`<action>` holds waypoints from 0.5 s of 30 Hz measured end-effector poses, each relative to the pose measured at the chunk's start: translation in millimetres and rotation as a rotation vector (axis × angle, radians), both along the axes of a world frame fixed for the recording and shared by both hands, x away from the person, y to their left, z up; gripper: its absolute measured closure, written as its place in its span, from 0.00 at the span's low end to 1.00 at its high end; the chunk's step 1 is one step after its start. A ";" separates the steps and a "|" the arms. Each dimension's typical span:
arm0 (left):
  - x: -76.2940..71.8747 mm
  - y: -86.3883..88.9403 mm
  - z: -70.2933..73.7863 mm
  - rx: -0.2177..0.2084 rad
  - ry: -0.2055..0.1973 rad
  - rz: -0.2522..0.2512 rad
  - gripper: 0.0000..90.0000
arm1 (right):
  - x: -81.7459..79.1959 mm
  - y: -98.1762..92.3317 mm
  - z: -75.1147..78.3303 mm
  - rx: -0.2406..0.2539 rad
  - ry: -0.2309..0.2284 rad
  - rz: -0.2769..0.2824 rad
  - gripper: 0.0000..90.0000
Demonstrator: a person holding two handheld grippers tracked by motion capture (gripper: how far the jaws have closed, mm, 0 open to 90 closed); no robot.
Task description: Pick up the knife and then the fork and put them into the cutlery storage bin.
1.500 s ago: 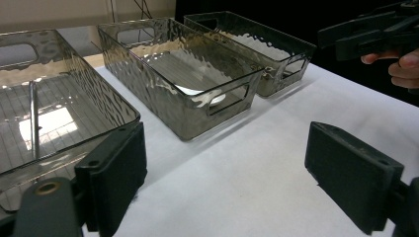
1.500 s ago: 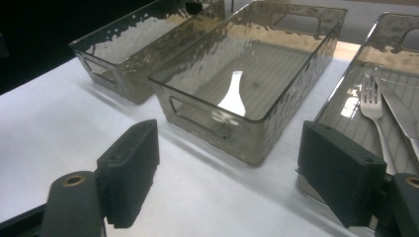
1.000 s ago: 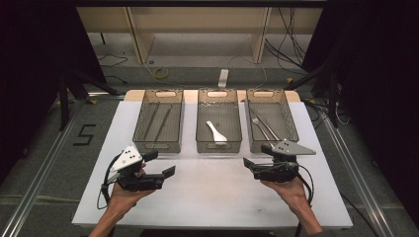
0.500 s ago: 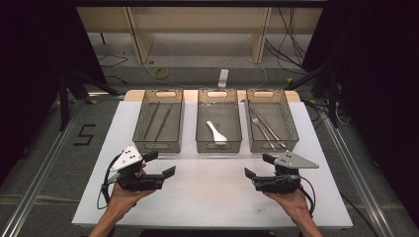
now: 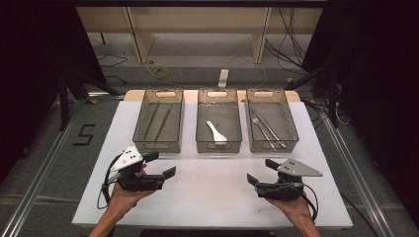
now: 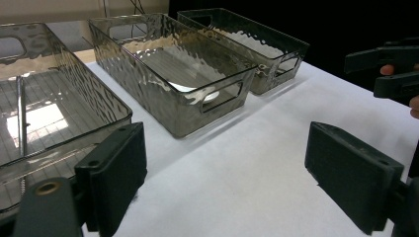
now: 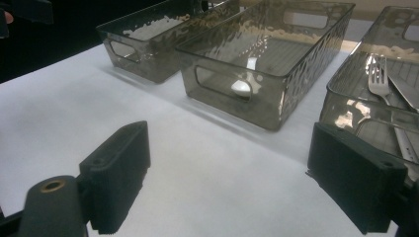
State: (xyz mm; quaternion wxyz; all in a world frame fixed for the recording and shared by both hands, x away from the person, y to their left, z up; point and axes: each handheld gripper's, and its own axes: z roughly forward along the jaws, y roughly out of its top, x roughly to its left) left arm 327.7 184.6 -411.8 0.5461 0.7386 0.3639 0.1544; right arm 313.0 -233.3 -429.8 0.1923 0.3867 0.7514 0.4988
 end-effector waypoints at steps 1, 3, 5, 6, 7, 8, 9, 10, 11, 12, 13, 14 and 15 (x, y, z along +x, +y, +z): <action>0.0 0.0 0.0 0.000 0.000 -0.001 0.17 | -0.5 -0.3 -0.5 -0.001 0.001 0.001 0.19; -0.1 -0.1 0.0 -0.001 0.002 -0.002 0.17 | -2.3 -0.4 -1.6 -0.002 0.002 0.002 0.19; -0.2 -0.4 -0.2 0.000 0.003 -0.003 0.17 | -4.4 -0.3 -2.8 -0.008 0.001 0.002 0.19; 0.0 -0.4 -0.2 0.002 0.002 -0.006 0.17 | -5.1 -0.2 -3.0 -0.009 0.003 0.001 0.19; -0.1 -0.5 -0.3 0.003 0.002 -0.006 0.17 | -5.8 -0.3 -3.5 -0.011 -0.001 0.003 0.19; -0.2 -0.6 -0.3 0.004 0.003 -0.008 0.17 | -6.8 -0.3 -3.8 -0.011 0.000 0.002 0.19; -0.2 -0.6 -0.3 0.004 0.003 -0.009 0.17 | -7.8 -0.3 -4.1 -0.011 0.002 0.001 0.19; -0.1 -0.6 -0.4 0.004 0.004 -0.010 0.17 | -8.6 -0.5 -4.7 -0.013 0.004 0.003 0.19; -0.1 -0.6 -0.4 0.004 0.005 -0.011 0.17 | -9.1 -0.5 -5.3 -0.013 0.004 0.002 0.19; -0.2 -0.7 -0.5 0.005 0.006 -0.012 0.17 | -9.6 -0.5 -5.7 -0.012 0.006 0.000 0.19; -0.1 -0.9 -0.6 0.004 0.006 -0.012 0.17 | -10.1 -0.7 -6.1 -0.015 0.007 -0.001 0.19; 0.0 -1.0 -0.8 0.003 0.008 -0.012 0.17 | -10.3 -1.1 -6.6 -0.018 0.006 0.000 0.19; 0.0 -1.1 -0.9 0.003 0.010 -0.013 0.17 | -10.8 -1.3 -7.1 -0.018 0.009 -0.005 0.19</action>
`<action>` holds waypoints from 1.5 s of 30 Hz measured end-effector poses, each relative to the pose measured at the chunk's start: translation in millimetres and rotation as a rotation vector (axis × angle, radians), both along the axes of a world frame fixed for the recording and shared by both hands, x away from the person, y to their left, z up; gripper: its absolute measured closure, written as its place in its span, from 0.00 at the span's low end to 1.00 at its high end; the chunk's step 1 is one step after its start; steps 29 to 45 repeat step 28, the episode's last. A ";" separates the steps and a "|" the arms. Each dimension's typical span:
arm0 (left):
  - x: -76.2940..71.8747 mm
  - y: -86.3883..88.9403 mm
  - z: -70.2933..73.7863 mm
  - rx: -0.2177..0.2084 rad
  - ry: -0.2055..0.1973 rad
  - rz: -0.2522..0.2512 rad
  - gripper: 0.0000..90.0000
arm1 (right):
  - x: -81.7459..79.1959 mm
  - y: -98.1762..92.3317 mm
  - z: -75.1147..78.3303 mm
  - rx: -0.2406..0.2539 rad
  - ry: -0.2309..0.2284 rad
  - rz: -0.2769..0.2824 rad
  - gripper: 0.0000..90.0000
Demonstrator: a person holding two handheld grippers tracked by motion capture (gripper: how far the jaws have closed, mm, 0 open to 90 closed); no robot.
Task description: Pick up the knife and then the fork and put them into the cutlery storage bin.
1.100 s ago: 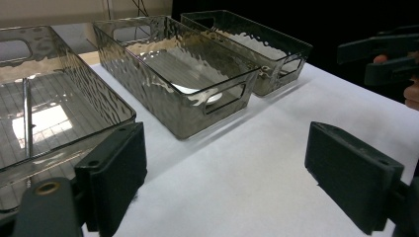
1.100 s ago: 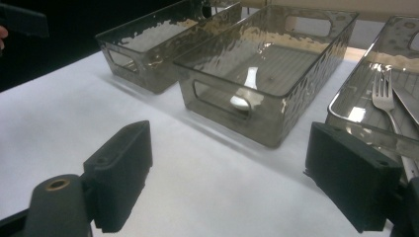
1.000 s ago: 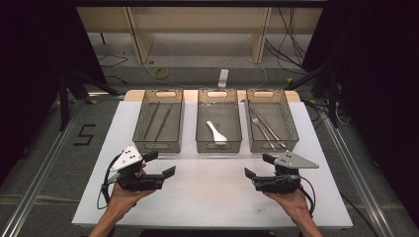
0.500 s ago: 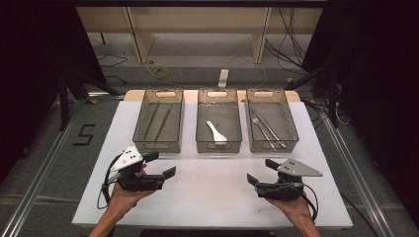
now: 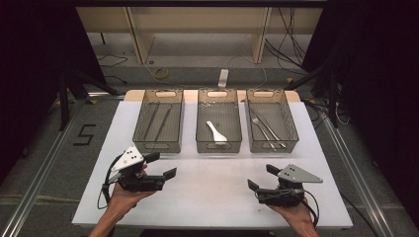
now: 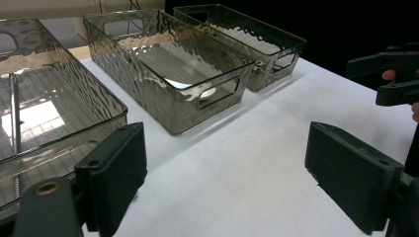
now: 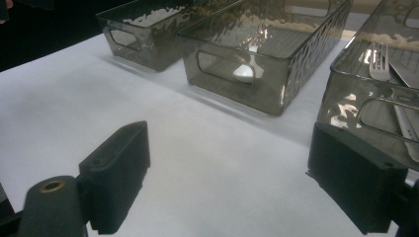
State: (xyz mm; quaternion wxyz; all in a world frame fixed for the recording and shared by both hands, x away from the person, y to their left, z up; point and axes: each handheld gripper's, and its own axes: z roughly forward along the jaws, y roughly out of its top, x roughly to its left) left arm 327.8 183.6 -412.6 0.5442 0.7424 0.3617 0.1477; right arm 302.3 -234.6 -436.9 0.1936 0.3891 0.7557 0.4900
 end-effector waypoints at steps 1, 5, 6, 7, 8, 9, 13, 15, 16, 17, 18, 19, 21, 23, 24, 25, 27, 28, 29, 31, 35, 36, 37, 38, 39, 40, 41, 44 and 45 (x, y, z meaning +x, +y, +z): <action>0.0 0.0 -0.1 0.001 0.001 -0.001 0.17 | -0.4 -0.3 -0.4 0.002 0.003 -0.002 0.19; 0.0 -0.2 -0.2 0.005 0.003 -0.004 0.17 | -1.3 -2.2 -1.7 0.000 0.005 -0.005 0.19; 0.1 -0.4 -0.3 0.004 0.001 -0.004 0.17 | -1.2 -2.7 -2.1 0.000 0.011 -0.005 0.19; 0.1 -0.3 -0.2 0.005 0.003 -0.005 0.17 | -1.1 -2.9 -2.3 -0.001 0.014 -0.007 0.19; 0.2 -0.3 -0.3 0.004 0.001 -0.005 0.17 | -1.0 -3.1 -2.2 -0.001 0.012 -0.008 0.19; 0.0 -0.3 -0.2 0.004 0.003 -0.004 0.17 | -1.0 -3.3 -2.1 0.000 0.009 -0.008 0.19; 0.0 -0.6 -0.2 0.004 0.002 -0.004 0.17 | -1.2 -3.3 -1.8 0.000 0.006 -0.007 0.19; 0.1 -0.6 -0.2 0.006 0.001 -0.005 0.17 | -1.1 -3.3 -1.7 0.000 0.006 -0.008 0.19; 0.1 -0.6 -0.3 0.006 0.001 -0.005 0.17 | -1.1 -3.3 -1.6 0.000 0.005 -0.008 0.19; 0.2 -0.5 -0.3 0.006 0.001 -0.005 0.17 | -1.1 -3.2 -1.6 0.000 0.005 -0.009 0.19; 0.1 -0.5 -0.2 0.005 0.000 -0.005 0.17 | -1.1 -3.2 -1.6 -0.001 0.005 -0.009 0.19; 0.1 -0.5 -0.2 0.005 0.001 -0.004 0.17 | -1.1 -3.1 -1.6 -0.002 0.004 -0.009 0.19; 0.1 -0.5 -0.3 0.006 0.001 -0.005 0.17 | -1.1 -2.9 -1.6 -0.001 0.003 -0.008 0.19; 0.1 -0.6 -0.3 0.006 0.001 -0.005 0.17 | -1.1 -2.5 -1.6 -0.005 0.000 -0.007 0.19; 0.1 -0.6 -0.3 0.007 0.000 -0.006 0.17 | -1.1 -2.4 -1.5 -0.005 0.000 -0.007 0.19; 0.1 -0.7 -0.3 0.006 0.001 -0.005 0.17 | -1.1 -2.3 -1.5 -0.005 0.001 -0.007 0.19; 0.2 -0.6 -0.3 0.008 0.001 -0.005 0.17 | -0.9 -2.5 -1.5 -0.005 0.001 -0.007 0.19; 0.2 -0.6 -0.3 0.008 0.001 -0.005 0.17 | -0.7 -2.6 -1.6 -0.006 0.002 -0.006 0.19; 0.2 -0.6 -0.3 0.008 0.001 -0.005 0.17 | -0.7 -2.6 -1.6 -0.006 0.002 -0.006 0.19; 0.2 -0.6 -0.3 0.008 0.001 -0.005 0.17 | -0.7 -2.6 -1.6 -0.006 0.002 -0.006 0.19; 0.2 -0.6 -0.3 0.008 0.001 -0.005 0.17 | -0.7 -2.6 -1.6 -0.006 0.002 -0.006 0.19; 0.2 -0.6 -0.3 0.008 0.001 -0.005 0.17 | -0.7 -2.6 -1.6 -0.006 0.002 -0.006 0.19; 0.2 -0.6 -0.3 0.008 0.001 -0.005 0.17 | -0.7 -2.6 -1.6 -0.006 0.002 -0.006 0.19; 0.2 -0.6 -0.3 0.008 0.001 -0.005 0.17 | -0.7 -2.6 -1.6 -0.006 0.002 -0.006 0.19; 0.2 -0.6 -0.3 0.008 0.001 -0.005 0.17 | -0.7 -2.6 -1.6 -0.006 0.002 -0.006 0.19; 0.2 -0.6 -0.3 0.008 0.001 -0.005 0.17 | -0.7 -2.6 -1.6 -0.006 0.002 -0.006 0.19; 0.2 -0.6 -0.3 0.008 0.001 -0.005 0.17 | -0.7 -2.6 -1.6 -0.006 0.002 -0.006 0.19; 0.2 -0.6 -0.3 0.008 0.001 -0.005 0.17 | -0.7 -2.6 -1.6 -0.006 0.002 -0.006 0.19; 0.2 -0.6 -0.3 0.008 0.001 -0.005 0.17 | -0.7 -2.6 -1.6 -0.006 0.002 -0.006 0.19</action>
